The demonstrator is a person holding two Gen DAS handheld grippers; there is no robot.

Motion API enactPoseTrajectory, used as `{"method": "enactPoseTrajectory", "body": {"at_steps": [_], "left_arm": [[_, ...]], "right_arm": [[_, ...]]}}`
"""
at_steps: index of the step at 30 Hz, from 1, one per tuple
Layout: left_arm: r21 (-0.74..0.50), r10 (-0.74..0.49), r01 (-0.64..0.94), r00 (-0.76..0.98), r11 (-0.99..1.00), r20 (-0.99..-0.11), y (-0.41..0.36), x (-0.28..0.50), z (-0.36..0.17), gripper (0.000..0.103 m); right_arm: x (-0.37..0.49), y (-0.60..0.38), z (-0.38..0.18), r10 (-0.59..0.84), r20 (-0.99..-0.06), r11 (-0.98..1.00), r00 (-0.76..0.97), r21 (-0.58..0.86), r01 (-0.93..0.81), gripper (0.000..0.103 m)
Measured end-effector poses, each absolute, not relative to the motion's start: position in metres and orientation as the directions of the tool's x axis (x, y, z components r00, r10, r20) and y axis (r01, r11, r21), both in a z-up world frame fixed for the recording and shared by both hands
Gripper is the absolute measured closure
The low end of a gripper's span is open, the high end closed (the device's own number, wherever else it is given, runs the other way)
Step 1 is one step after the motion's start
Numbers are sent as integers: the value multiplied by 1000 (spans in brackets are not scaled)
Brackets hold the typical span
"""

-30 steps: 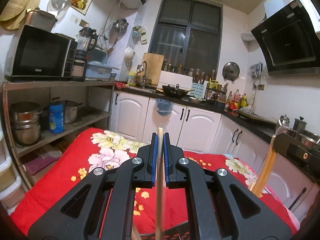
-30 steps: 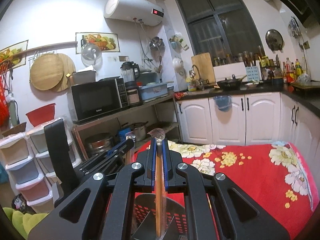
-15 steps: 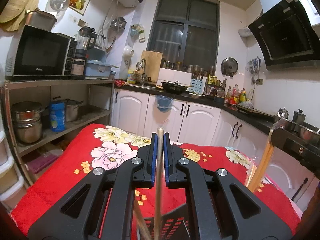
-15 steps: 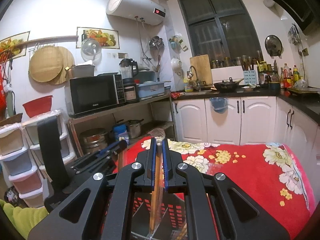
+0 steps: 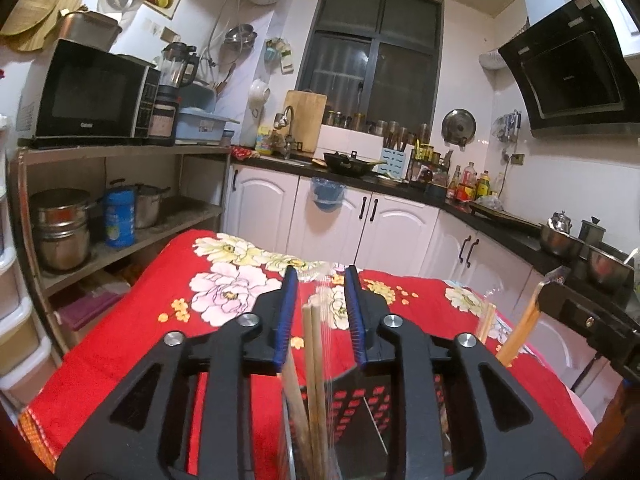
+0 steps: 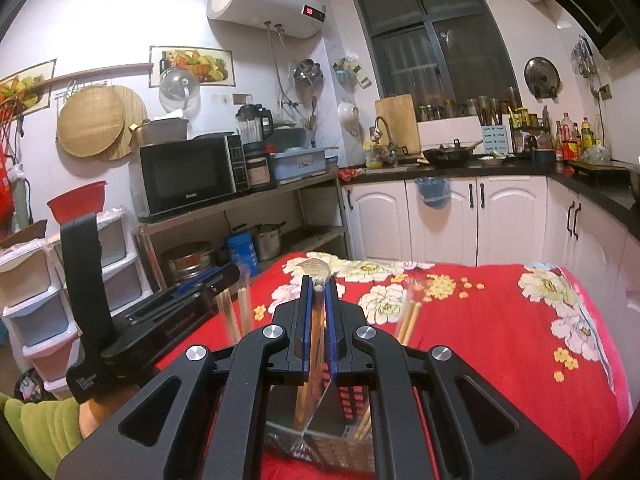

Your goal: Organize utensils

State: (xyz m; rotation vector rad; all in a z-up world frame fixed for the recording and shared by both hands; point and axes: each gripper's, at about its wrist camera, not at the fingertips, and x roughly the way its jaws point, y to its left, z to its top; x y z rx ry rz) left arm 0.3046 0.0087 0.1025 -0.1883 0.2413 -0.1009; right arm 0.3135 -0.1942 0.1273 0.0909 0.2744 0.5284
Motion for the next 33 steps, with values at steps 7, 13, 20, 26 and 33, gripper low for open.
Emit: {"method": "enactPoseTrajectory", "body": {"at_steps": [7,13,20,26,33], "left_arm": [[-231,-129,66,954,971,-269,15,289,100,78],[-258,-138,60,944,964,-299,21,274,102,69],[-283,-155,55,926,957,-344,27,259,101,56],[-289,-159,45,910,956,-382,31,247,95,43],[-286,-150,23,890,958,-430,37,227,84,29]], "right_arm": [[305,-199,119,501,-271,865,822,171,-471,94],[299,-202,115,499,-286,867,818,181,-465,89],[292,-208,110,492,-304,870,815,203,-450,82],[285,-213,107,491,-315,871,812,211,-444,70],[274,-213,101,506,-344,862,791,216,-458,57]]}}
